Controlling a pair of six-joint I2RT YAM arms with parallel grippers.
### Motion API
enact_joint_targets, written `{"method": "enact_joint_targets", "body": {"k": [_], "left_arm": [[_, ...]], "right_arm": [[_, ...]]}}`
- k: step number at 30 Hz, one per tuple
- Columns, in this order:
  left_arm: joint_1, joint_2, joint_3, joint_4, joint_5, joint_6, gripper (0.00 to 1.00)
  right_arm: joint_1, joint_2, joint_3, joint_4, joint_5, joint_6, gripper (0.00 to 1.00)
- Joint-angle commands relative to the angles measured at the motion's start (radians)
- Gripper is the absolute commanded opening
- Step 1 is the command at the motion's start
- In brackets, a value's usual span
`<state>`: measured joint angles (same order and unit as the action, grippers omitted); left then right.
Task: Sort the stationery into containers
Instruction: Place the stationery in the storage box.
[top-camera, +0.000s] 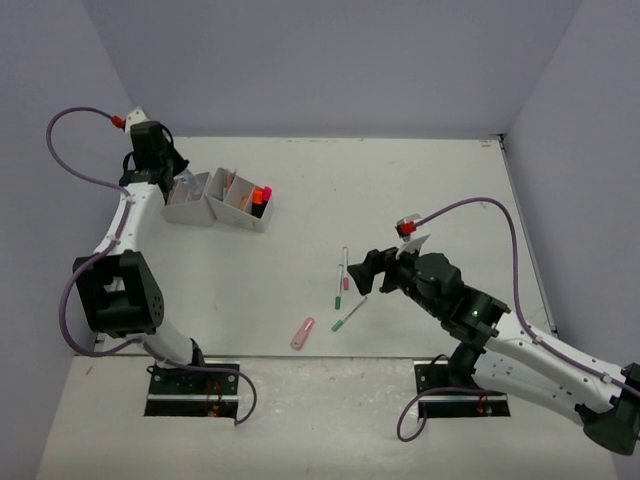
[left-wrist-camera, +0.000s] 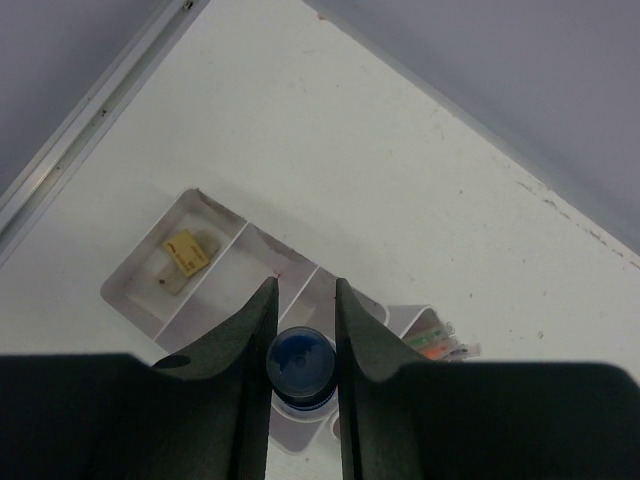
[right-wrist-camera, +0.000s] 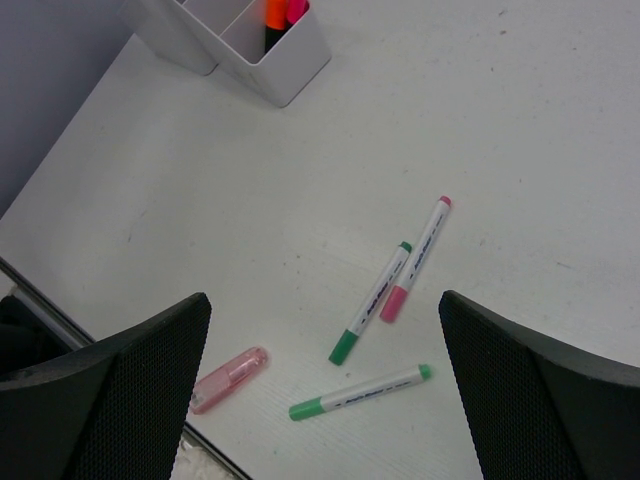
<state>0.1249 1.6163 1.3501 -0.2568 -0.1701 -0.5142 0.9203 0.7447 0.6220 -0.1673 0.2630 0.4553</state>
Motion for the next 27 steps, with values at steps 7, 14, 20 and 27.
{"method": "enact_joint_targets", "body": {"k": [7,14,20,27], "left_arm": [[0.009,-0.06,-0.088,0.136,-0.023,-0.074,0.0],[0.005,-0.068,-0.063,0.1,-0.077,-0.046,0.0],[0.001,-0.094,-0.146,0.15,-0.118,-0.01,0.0],[-0.005,-0.039,-0.145,0.207,-0.058,0.008,0.0]], "right_arm": [[-0.001,0.106,0.063,0.046,-0.015,0.036,0.99],[-0.002,0.155,0.095,0.017,0.038,0.016,0.99],[-0.003,0.172,0.094,-0.006,0.031,0.017,0.99],[-0.003,0.267,0.148,-0.017,0.025,0.005,0.99]]}}
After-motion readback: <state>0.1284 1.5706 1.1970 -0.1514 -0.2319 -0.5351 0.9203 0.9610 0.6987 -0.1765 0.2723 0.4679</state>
